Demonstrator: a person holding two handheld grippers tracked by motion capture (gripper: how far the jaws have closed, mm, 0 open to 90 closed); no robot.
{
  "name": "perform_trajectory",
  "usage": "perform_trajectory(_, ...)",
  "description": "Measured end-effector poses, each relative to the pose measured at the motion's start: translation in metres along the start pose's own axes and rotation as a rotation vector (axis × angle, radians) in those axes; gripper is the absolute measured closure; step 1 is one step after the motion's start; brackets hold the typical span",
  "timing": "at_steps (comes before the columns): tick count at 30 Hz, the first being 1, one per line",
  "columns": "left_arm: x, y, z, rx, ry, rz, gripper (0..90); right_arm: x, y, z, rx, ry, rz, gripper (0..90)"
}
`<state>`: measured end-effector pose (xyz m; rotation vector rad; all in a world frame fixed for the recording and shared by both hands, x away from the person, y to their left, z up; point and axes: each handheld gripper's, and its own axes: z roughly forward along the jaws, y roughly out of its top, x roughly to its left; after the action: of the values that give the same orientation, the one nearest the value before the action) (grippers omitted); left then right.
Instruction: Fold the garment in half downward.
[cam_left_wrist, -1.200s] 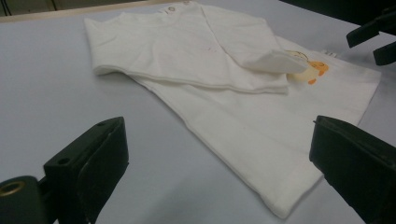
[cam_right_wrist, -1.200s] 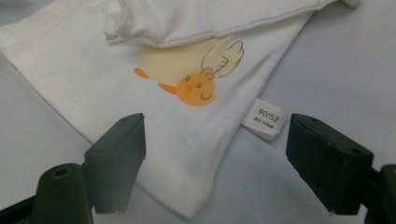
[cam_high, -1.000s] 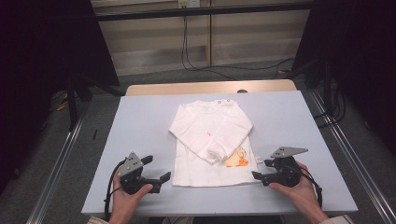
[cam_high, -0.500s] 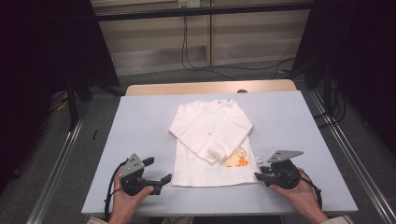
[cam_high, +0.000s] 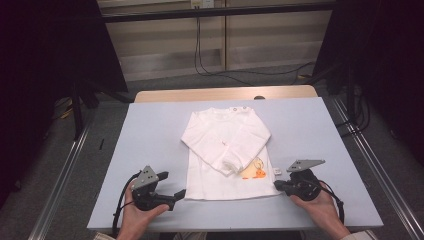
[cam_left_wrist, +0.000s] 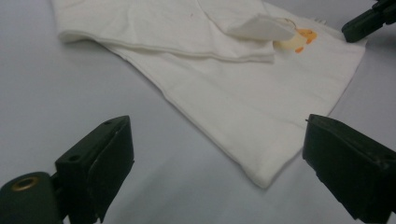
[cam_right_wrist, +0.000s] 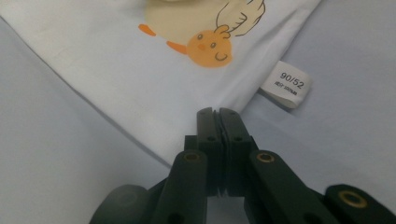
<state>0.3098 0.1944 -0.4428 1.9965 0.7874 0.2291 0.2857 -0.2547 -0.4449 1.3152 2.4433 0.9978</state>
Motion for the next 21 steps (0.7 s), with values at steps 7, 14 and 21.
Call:
perform_trajectory(7, -0.007, 0.002, 0.007, 0.069, -0.051, 0.011, 20.5, -0.001, 0.000, 0.000, -0.003, 0.011, -0.008, 88.4)
perform_trajectory(14, -0.011, 0.005, 0.015, 0.129, -0.085, 0.037, 34.7, -0.002, 0.000, 0.000, -0.001, 0.016, 0.000, 88.4)
perform_trajectory(21, -0.013, 0.005, 0.021, 0.199, -0.107, 0.063, 49.0, -0.001, 0.000, 0.000, -0.002, 0.014, 0.001, 88.5)
